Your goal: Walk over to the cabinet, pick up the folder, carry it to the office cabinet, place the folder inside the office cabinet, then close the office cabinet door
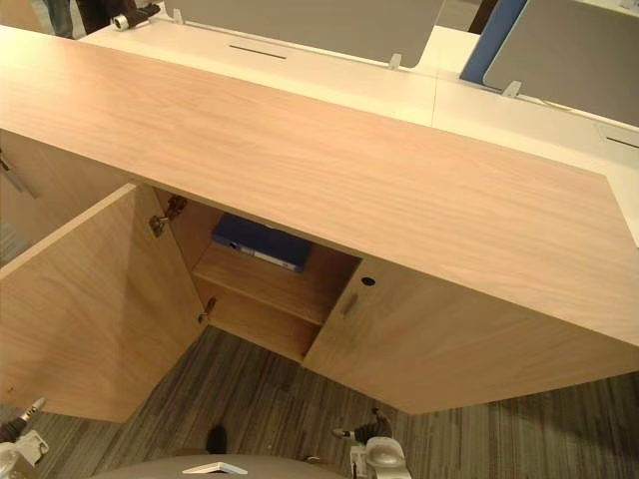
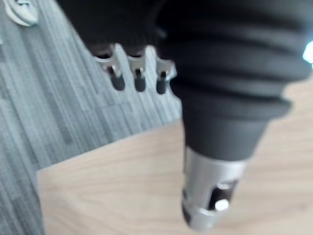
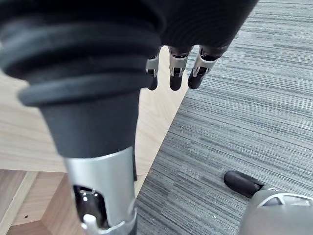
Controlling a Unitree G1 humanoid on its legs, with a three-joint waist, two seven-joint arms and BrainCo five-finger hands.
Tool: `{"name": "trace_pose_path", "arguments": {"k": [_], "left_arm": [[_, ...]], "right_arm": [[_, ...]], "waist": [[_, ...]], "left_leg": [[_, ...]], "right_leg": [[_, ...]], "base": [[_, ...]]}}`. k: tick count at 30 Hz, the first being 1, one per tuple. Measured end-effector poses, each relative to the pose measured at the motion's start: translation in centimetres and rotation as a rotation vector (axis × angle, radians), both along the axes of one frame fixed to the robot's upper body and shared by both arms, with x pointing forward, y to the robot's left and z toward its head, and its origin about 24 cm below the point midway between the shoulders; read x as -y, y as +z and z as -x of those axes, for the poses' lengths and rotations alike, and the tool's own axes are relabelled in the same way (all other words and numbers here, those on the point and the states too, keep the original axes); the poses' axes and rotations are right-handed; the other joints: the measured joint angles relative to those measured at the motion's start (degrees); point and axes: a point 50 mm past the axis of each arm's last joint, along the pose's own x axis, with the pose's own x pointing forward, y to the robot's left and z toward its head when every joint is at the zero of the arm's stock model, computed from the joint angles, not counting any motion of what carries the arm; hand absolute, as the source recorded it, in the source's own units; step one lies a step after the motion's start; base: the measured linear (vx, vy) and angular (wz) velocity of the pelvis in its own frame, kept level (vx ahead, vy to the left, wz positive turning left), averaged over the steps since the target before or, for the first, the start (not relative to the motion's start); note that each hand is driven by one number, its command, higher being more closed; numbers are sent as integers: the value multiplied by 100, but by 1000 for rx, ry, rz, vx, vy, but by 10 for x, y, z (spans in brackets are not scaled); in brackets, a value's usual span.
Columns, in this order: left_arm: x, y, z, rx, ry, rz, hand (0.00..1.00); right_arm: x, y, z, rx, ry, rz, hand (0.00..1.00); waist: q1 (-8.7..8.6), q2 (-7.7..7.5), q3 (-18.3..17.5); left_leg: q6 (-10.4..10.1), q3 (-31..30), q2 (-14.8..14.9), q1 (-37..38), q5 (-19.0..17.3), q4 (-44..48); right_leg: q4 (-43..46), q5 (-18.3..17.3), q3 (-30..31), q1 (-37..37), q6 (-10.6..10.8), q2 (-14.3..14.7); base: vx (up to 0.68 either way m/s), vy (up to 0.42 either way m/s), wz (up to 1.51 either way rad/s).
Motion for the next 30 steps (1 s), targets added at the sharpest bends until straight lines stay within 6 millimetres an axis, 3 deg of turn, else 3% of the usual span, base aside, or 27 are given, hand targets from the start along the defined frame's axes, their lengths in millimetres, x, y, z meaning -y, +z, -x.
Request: {"name": "trace_pose_path", "arguments": {"k": [1, 3, 4, 9, 17, 23, 30], "left_arm": [[-3, 4, -3, 4, -11, -18, 0], [-6, 10, -9, 17, -34, -47, 0], [-7, 11, -11, 13, -45, -58, 0], [-14, 19, -17, -3, -74, -103, 0], [-20, 33, -33, -11, -178, -172, 0], [-13, 25, -28, -74, -270, -152, 0], [10, 0, -7, -191, -361, -86, 0]], "right_arm": [[-2, 0, -1, 2, 13, -1, 0], [-3, 0, -2, 5, 17, -3, 0], [-2, 0, -2, 6, 18, -2, 0], [-4, 0, -1, -2, 37, -1, 0], [-5, -5, 17, -46, 42, -3, 0], [-5, -6, 19, -53, 45, -9, 0], [-6, -6, 16, -49, 57, -26, 0]], "waist": [[3, -69, -29], [23, -3, 12], [26, -72, -11], [72, -41, 19], [91, -86, -10], [104, -110, -25], [106, -107, -24]], "left_leg": [[-2, 3, 0, 11, -7, 0], [-12, 2, 1, 35, -26, 0], [-8, 2, 2, 68, -35, -1], [-24, 10, 37, 96, -143, -3], [5, -20, 86, 51, -175, -3], [5, -19, 87, 31, -175, -3], [-8, 0, 80, 49, -167, -3]], "right_leg": [[0, 6, 2, 25, -10, 1], [1, 20, 7, 31, -30, 4], [2, 30, 17, 54, -46, 6], [47, 56, 135, 59, -84, 35], [165, 56, 133, -17, -84, 40], [168, 64, 135, -36, -96, 39], [175, 169, 168, -37, -152, 35]], "base": [[62, 11, 1], [19, 2, 2], [0, 0, 0], [-39, -9, -5], [-38, -21, 1], [0, 0, 0], [-2, 1, -1]]}}
